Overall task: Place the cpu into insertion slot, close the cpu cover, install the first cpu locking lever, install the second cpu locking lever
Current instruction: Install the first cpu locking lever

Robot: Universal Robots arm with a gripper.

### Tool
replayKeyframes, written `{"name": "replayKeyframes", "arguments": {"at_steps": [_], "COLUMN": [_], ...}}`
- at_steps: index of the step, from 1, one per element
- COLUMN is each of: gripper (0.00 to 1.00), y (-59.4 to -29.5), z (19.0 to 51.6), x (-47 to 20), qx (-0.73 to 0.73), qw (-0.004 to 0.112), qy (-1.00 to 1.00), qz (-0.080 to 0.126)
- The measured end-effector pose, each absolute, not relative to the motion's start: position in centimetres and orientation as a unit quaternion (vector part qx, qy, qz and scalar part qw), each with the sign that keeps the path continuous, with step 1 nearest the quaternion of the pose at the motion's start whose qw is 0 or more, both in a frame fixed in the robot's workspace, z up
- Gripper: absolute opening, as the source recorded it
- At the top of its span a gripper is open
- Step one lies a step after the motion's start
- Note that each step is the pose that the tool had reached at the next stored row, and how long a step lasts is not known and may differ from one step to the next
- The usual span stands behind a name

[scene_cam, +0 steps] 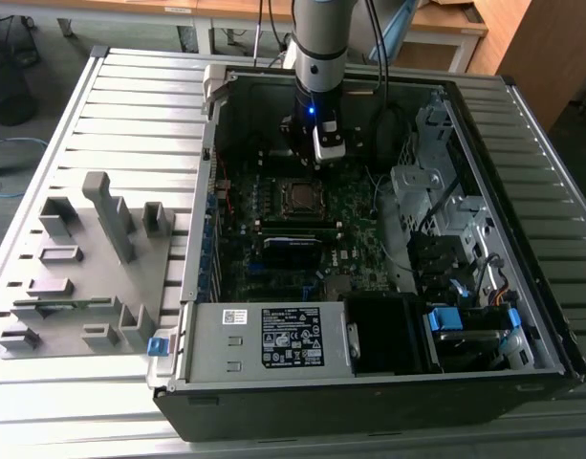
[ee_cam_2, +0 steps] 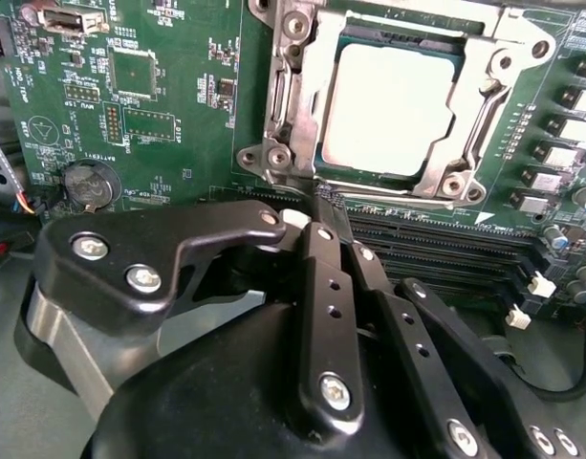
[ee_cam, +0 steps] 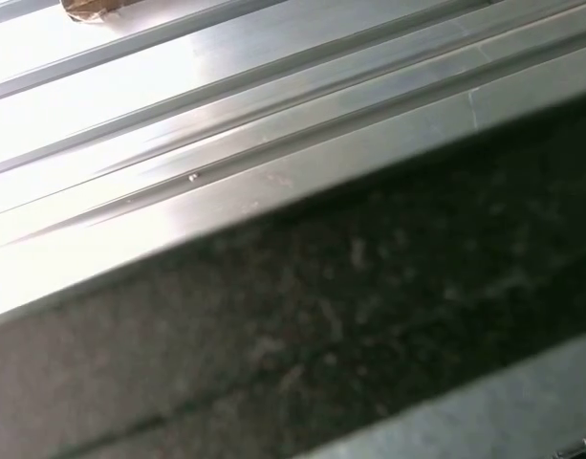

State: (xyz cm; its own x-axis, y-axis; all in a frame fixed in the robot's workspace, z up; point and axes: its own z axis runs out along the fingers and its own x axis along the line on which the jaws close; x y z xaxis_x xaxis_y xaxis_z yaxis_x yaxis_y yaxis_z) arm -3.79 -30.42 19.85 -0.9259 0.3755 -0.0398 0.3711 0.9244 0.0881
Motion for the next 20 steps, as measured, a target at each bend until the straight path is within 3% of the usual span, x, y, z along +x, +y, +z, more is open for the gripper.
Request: {"name": "replayKeyframes", "arguments": {"at_steps": [20], "gripper": [0.1], "y": [-29.99], "z": [19.78], "x": [-3.79], "qx": [0.191], "qw": [0.029], "qy": [0.981], "qz": [0.033]}}
